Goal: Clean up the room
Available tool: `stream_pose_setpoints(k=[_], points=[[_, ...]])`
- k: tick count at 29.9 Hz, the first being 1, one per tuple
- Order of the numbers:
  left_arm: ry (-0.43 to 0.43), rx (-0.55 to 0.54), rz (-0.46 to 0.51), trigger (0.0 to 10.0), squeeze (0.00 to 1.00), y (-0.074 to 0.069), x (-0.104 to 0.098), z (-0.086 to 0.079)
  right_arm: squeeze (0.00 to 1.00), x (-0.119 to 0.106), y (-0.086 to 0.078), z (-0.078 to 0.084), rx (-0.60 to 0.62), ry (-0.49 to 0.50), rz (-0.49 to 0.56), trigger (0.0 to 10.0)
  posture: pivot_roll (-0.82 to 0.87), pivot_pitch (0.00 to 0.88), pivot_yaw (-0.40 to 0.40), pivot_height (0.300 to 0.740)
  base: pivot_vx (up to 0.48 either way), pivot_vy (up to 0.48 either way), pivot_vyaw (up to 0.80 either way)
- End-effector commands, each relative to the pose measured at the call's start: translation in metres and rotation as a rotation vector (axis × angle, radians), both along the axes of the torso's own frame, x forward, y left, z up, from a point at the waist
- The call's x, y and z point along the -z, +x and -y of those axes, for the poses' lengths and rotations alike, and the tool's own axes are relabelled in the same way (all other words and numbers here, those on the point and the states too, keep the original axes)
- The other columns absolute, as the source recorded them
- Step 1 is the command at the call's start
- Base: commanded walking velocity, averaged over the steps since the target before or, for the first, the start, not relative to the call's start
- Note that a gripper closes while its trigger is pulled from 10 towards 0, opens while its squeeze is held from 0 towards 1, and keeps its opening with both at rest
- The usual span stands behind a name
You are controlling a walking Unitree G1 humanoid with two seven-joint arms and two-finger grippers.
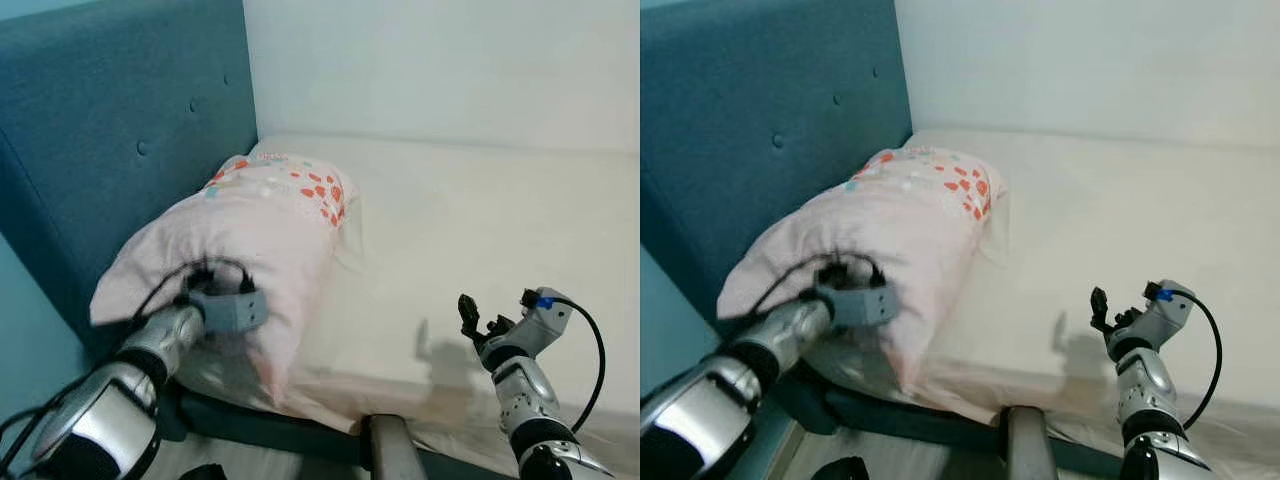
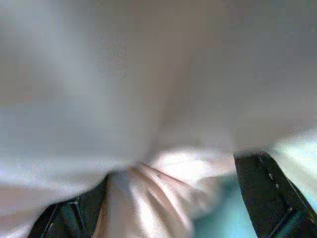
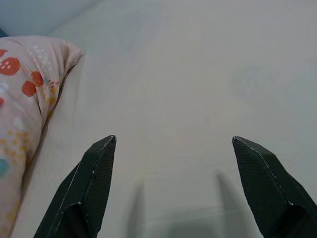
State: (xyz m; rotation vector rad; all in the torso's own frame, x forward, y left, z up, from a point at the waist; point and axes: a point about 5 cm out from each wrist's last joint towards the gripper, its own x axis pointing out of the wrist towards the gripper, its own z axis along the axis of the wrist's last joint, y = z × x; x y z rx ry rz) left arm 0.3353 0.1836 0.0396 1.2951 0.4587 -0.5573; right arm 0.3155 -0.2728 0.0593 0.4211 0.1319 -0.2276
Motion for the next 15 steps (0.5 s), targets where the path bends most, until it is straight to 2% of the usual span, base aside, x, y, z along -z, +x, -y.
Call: stream_pose_setpoints(k=[1,3,4,6,7,9,11,12,14,15], points=[[-0.083,-0.039,-0.108,10.0,0.0,-0.007,0.008,0.0,0.0,0.0,0.001,-0.002,-0.003,0.008,0.005,10.0,-0.12,0.025,-0.006,0.466,0.0,0.0,0.0],[-0.083,-0.039,-0.108,10.0,0.0,-0.007,0.008,0.0,0.0,0.0,0.001,-0.002,-0.003,0.008,0.005,10.0,-0.12,0.025,-0.006,0.466,0.0,0.0,0.0],[-0.128,-0.047,-0.158,10.0,0.0,-0.01,0.012,0.003,0.0,-0.001,0.001,-0.002,-0.003,0.009,0.006,10.0,-0.12,0.025,-0.006,0.466,0.0,0.0,0.0],[-0.128,-0.047,-0.158,10.0,0.0,-0.01,0.012,0.003,0.0,-0.001,0.001,-0.002,-0.003,0.009,0.006,10.0,-0.12,0.025,-0.006,0.466,0.0,0.0,0.0],[-0.169,-0.033,-0.208,10.0,0.0,-0.014,0.015,0.007,0.0,-0.001,0.001,-0.002,-0.003,0.009,0.006,10.0,-0.11,0.022,-0.006,0.466,0.0,0.0,0.0],[-0.252,-0.031,-0.181,10.0,0.0,-0.01,0.01,0.013,0.0,-0.002,0.003,-0.003,-0.003,0.012,0.01,10.0,-0.11,0.017,0.002,0.466,0.0,0.0,0.0],[-0.258,-0.019,-0.166,10.0,0.0,-0.008,0.007,0.013,0.0,-0.003,0.003,-0.004,-0.001,0.016,0.015,10.0,-0.11,0.013,0.003,0.466,0.0,0.0,0.0],[-0.223,0.024,-0.171,10.0,0.0,-0.008,0.004,0.008,0.0,-0.003,0.004,-0.004,-0.002,0.018,0.017,10.0,-0.11,0.013,0.003,0.466,0.0,0.0,0.0],[-0.223,0.024,-0.171,10.0,0.0,-0.008,0.004,0.008,0.0,-0.003,0.004,-0.004,-0.002,0.018,0.017,10.0,-0.11,0.013,0.003,0.466,0.0,0.0,0.0],[-0.187,0.071,-0.202,10.0,0.0,-0.011,0.003,0.002,0.0,-0.002,0.003,-0.005,-0.002,0.02,0.019,10.0,-0.11,0.013,0.003,0.466,0.0,0.0,0.0]])
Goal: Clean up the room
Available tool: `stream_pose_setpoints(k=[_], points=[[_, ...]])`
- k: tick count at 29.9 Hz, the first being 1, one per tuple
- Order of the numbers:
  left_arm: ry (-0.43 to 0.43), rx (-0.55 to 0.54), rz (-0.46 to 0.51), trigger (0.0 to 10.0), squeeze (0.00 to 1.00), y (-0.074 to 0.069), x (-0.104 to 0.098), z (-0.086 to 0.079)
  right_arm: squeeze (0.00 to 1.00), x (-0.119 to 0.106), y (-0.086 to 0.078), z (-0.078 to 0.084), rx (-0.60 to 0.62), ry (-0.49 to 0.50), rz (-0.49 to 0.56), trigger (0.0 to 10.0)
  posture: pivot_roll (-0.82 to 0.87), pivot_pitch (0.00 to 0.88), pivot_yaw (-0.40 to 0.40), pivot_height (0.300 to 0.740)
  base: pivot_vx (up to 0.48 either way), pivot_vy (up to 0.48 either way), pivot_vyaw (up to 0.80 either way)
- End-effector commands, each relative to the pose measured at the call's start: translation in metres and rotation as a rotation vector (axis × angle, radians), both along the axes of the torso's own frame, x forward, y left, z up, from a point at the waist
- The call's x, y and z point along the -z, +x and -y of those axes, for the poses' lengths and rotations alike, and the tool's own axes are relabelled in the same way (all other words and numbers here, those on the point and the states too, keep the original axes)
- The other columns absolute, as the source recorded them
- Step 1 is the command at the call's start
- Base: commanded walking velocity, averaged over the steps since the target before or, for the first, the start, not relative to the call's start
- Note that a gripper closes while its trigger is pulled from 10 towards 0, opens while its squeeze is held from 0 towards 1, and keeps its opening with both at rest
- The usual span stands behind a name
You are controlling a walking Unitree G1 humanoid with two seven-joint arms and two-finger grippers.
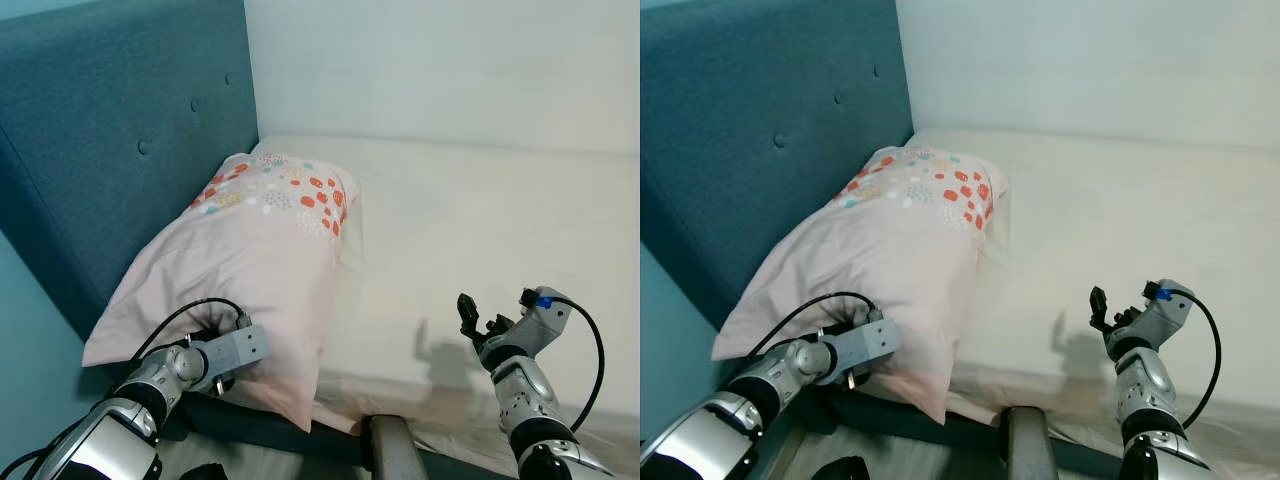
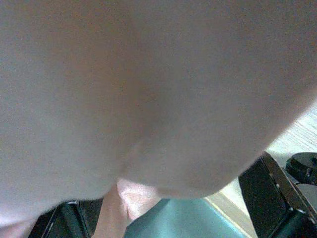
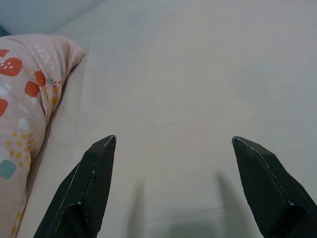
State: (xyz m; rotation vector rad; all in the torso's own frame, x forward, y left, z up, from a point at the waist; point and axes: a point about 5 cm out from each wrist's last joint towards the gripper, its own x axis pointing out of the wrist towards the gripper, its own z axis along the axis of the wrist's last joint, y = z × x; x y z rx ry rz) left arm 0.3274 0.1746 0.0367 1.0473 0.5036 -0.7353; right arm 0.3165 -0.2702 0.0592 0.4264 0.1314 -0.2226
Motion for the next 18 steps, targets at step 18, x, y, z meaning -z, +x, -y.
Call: stream_pose_setpoints(k=[18], points=[[-0.476,0.574,-0.391,10.0,0.0,-0.07,-0.094,-0.015,0.0,-0.002,0.008,-0.014,-0.067,0.024,-0.008,10.0,-0.08,0.0,-0.016,0.471,0.0,0.0,0.0]])
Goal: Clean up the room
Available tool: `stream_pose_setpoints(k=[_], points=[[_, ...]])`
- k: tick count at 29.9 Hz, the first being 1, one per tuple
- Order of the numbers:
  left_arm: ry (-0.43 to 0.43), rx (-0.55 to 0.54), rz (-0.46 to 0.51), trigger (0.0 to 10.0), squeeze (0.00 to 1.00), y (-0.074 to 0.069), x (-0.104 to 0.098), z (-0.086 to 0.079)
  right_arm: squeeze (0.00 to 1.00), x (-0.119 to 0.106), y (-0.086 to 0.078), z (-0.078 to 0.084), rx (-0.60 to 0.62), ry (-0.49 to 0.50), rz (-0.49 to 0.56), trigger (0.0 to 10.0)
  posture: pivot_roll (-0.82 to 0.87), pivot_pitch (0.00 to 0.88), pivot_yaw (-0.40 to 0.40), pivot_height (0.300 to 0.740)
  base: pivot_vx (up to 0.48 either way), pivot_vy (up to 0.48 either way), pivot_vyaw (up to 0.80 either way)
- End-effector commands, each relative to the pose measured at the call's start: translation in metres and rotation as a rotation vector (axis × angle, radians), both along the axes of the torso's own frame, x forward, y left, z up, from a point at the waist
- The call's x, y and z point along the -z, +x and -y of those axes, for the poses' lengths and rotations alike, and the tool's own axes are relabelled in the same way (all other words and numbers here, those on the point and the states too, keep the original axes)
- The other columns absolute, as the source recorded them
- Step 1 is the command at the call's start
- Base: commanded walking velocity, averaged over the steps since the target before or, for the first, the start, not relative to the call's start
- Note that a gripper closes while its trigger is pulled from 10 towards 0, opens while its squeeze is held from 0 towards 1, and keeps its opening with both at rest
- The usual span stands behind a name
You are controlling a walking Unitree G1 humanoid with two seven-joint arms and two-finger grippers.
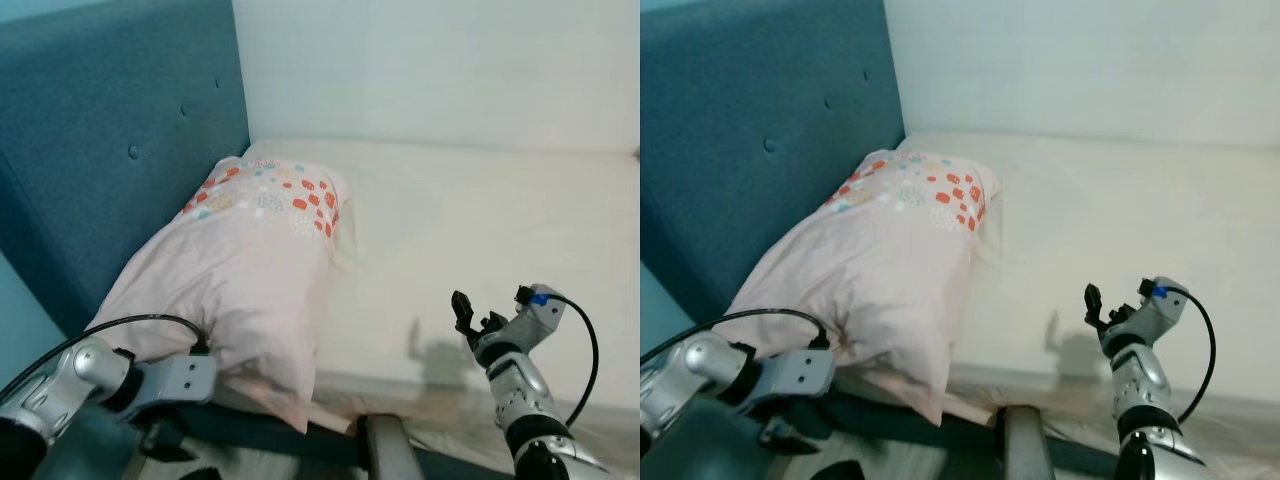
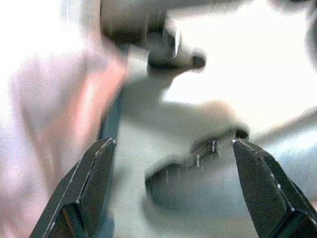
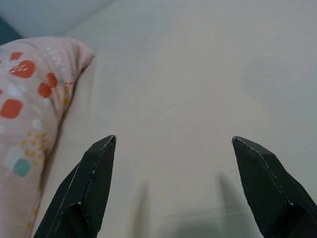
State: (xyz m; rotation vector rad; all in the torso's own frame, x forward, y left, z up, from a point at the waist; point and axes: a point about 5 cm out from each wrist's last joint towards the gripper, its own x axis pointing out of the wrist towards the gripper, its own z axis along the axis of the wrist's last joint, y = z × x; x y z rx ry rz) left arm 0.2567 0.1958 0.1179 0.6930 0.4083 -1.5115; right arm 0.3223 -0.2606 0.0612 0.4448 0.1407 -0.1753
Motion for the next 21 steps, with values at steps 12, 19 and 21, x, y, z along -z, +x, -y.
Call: stream_pose_setpoints(k=[12,19,21], points=[[-0.851,-0.316,0.009,10.0,0.0,0.023,-0.065,0.03,0.0,-0.005,0.009,-0.012,-0.065,-0.007,0.005,10.0,-0.07,0.0,-0.03,0.501,-0.04,0.0,0.0],[-1.005,-0.637,-0.009,10.0,0.0,0.048,-0.055,0.025,0.0,-0.007,0.012,-0.017,-0.087,-0.006,0.015,10.0,-0.07,0.0,-0.032,0.521,0.0,0.0,0.0],[-1.013,-0.742,-0.011,10.0,0.0,0.054,-0.05,0.022,0.0,-0.006,0.011,-0.019,-0.095,-0.007,0.013,10.0,-0.07,0.0,-0.032,0.526,0.0,0.0,0.0]])
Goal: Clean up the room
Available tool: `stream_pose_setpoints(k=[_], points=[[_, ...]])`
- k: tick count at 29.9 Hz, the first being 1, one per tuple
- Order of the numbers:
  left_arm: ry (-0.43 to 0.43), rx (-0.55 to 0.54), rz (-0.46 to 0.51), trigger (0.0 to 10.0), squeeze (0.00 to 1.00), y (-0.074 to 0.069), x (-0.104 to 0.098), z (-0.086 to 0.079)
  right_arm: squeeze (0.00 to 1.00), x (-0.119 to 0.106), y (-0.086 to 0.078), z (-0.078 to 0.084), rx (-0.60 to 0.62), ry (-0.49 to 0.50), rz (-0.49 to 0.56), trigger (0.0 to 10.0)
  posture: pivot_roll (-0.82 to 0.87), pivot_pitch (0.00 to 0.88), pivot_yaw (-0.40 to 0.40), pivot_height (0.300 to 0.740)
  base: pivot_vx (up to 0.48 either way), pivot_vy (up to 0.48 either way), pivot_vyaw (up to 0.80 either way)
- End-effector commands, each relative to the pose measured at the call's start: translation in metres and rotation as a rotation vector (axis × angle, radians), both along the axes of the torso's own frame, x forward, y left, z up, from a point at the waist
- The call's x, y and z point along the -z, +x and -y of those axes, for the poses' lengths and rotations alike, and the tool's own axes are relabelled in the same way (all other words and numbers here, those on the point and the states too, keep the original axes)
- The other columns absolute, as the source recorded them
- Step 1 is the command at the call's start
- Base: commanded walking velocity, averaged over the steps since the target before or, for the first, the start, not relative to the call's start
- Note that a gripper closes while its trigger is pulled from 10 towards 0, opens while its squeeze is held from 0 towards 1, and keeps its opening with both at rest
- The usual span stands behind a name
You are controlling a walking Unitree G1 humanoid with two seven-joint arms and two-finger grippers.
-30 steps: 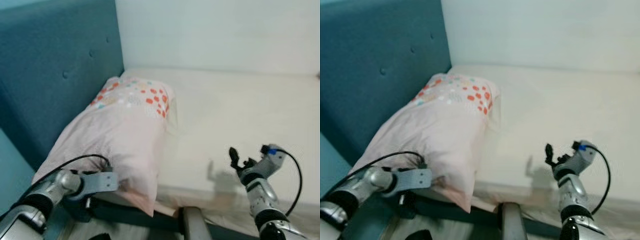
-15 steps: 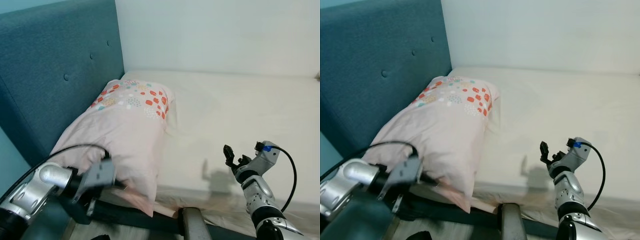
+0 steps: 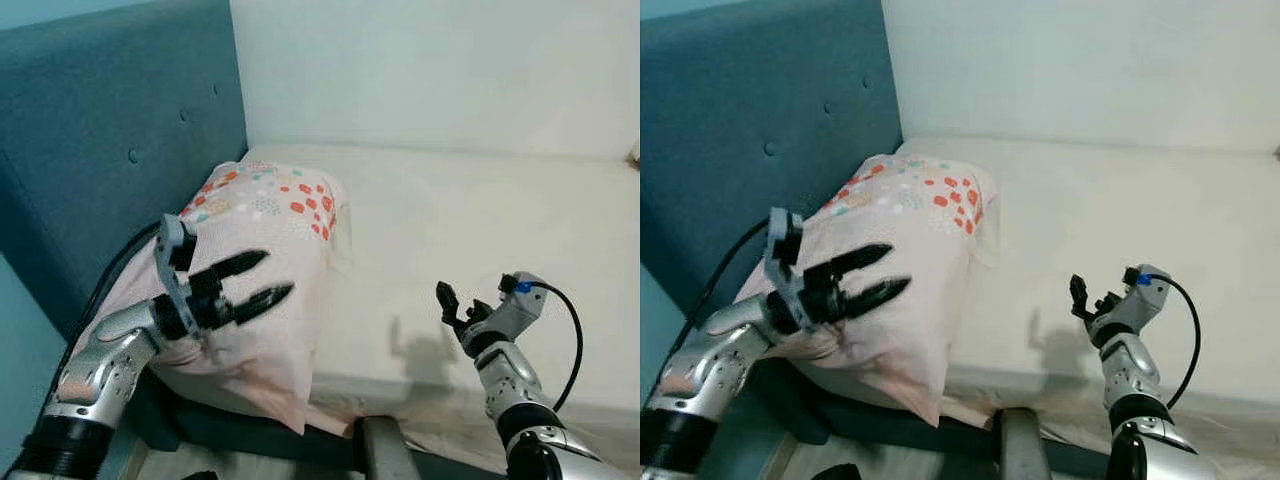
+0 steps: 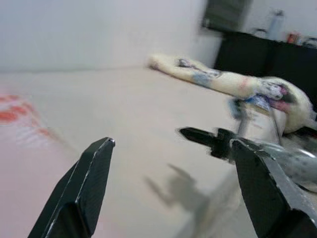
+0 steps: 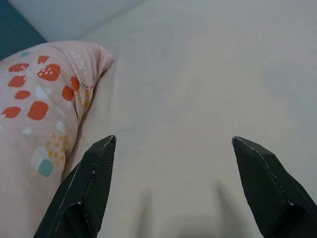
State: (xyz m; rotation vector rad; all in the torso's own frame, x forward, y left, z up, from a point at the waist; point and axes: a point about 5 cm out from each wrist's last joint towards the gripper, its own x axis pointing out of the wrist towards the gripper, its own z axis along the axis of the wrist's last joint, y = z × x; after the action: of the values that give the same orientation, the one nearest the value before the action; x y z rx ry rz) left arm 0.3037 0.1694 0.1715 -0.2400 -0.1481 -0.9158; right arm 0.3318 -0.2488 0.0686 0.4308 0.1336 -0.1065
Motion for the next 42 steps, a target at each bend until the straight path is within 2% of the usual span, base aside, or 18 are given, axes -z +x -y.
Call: stream_pose_setpoints(k=[1,2,6,8,10,12,17,27,29,32,33,35,39,42], points=[[-0.005,-0.175,-0.073,10.0,0.0,0.013,0.012,-0.009,0.0,0.002,0.002,-0.009,-0.038,0.0,-0.01,10.0,-0.07,0.0,-0.033,0.531,0.0,0.0,0.0],[0.006,-0.227,-0.088,10.0,0.0,0.015,0.016,-0.011,0.0,0.002,0.002,-0.01,-0.043,-0.002,-0.012,10.0,-0.07,0.0,-0.033,0.536,0.0,0.0,0.0],[0.029,-0.292,-0.15,10.0,0.0,0.018,0.029,-0.019,0.0,0.004,0.001,-0.012,-0.058,-0.005,-0.015,10.0,-0.07,0.0,-0.032,0.545,0.0,0.0,0.0],[0.046,-0.341,-0.209,10.0,0.0,0.019,0.04,-0.023,0.0,0.005,0.001,-0.014,-0.066,-0.006,-0.02,10.0,-0.07,0.0,-0.032,0.555,-0.48,0.0,0.0],[0.036,-0.359,-0.227,10.0,0.0,0.018,0.043,-0.024,0.0,0.006,0.0,-0.014,-0.068,-0.005,-0.022,10.0,-0.07,0.0,-0.034,0.56,-0.48,0.0,0.0],[-0.029,-0.35,-0.238,10.0,0.0,0.015,0.047,-0.024,0.0,0.008,0.0,-0.016,-0.075,-0.004,-0.025,10.0,-0.07,0.0,-0.036,0.57,-0.214,0.0,0.0],[-0.055,-0.352,-0.248,10.0,0.0,0.012,0.053,-0.02,0.0,0.008,0.0,-0.019,-0.094,-0.01,-0.027,10.0,-0.07,0.0,-0.042,0.585,0.0,0.0,0.0],[-0.032,-0.388,-0.324,10.0,0.0,0.009,0.076,-0.012,0.0,0.013,-0.002,-0.021,-0.106,-0.011,-0.052,10.0,-0.08,0.0,-0.047,0.625,0.0,0.0,0.0],[0.002,-0.39,-0.363,10.0,0.0,0.005,0.086,-0.013,0.0,0.021,-0.007,-0.022,-0.105,-0.012,-0.086,10.0,-0.07,0.0,-0.049,0.635,-0.381,0.0,0.0],[0.005,-0.393,-0.387,10.0,0.0,0.002,0.092,-0.016,0.0,0.028,-0.013,-0.021,-0.1,-0.009,-0.119,10.0,-0.07,0.0,-0.05,0.645,-0.48,0.0,0.0],[-0.033,-0.407,-0.403,10.0,0.0,0.0,0.095,-0.02,0.0,0.035,-0.018,-0.019,-0.093,-0.006,-0.146,10.0,-0.07,0.0,-0.05,0.65,-0.352,0.0,0.0],[-0.055,-0.429,-0.421,10.0,0.0,-0.002,0.099,-0.025,0.0,0.04,-0.022,-0.018,-0.089,-0.006,-0.169,10.0,-0.07,0.0,-0.051,0.655,-0.176,0.0,0.0],[-0.047,-0.469,-0.449,10.0,0.0,-0.008,0.111,-0.034,0.0,0.055,-0.035,-0.018,-0.079,0.001,-0.23,10.0,-0.06,0.0,-0.051,0.67,0.0,0.0,0.0],[0.023,-0.512,-0.521,10.0,0.0,-0.019,0.132,-0.039,0.0,0.071,-0.05,-0.018,-0.069,0.008,-0.305,10.0,-0.06,0.0,-0.052,0.69,-0.294,0.0,0.0]])
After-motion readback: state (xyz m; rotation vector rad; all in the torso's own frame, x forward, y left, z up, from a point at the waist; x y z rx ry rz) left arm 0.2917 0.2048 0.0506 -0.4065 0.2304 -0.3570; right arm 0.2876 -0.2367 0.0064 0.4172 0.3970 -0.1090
